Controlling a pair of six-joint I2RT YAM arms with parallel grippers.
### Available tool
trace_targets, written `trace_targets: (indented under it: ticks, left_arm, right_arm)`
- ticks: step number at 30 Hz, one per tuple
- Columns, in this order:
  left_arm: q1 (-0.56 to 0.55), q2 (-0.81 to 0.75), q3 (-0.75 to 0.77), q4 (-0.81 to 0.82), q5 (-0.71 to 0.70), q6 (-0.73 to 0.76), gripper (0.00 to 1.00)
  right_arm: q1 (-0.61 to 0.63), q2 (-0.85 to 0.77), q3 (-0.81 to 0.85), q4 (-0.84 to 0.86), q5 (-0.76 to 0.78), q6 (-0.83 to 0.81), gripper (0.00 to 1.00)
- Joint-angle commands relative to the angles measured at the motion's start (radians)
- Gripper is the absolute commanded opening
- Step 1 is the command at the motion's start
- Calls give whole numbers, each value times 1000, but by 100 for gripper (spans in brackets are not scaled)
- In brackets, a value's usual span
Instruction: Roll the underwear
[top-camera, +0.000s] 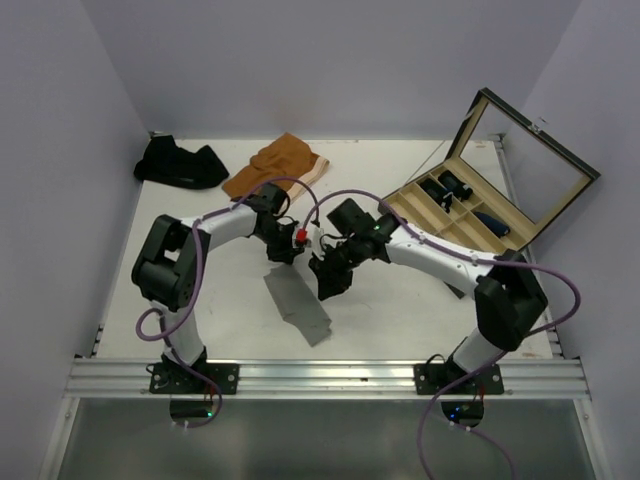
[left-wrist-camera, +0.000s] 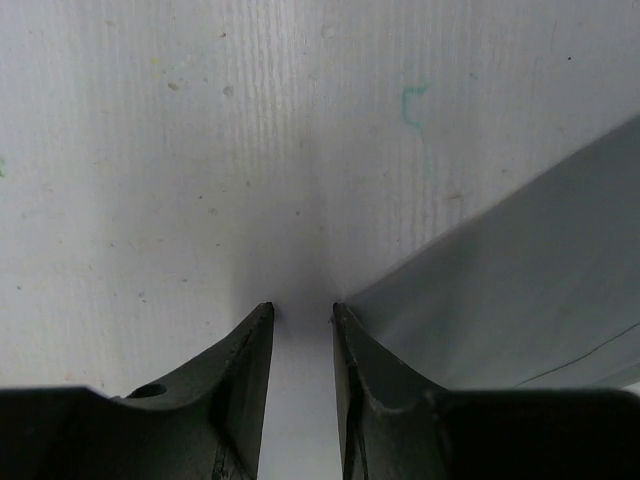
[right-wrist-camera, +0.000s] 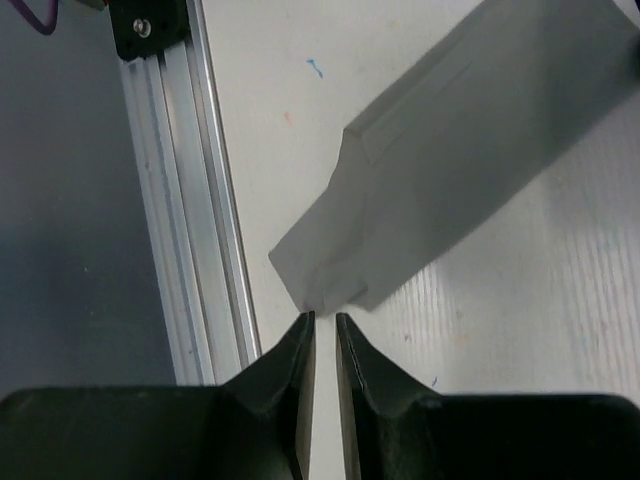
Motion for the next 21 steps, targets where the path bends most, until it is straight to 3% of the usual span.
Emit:
trace_targets:
  ticks: [1,9,13,21]
  left_arm:
    - [23,-31,-54,-40,-11,-75,33]
    - [224,-83,-27,54,119,-483,41]
    - [265,-129,-21,114,119,-562,43]
    - [267,-160,-22,123,121,-585,43]
  right_arm:
    - [67,74,87,-56,0,-72,18]
    - [302,227,133,0,107,-30,15]
    - [386,355,148,-46,243,-90,12]
    - [381,441,75,7,422,-63,7]
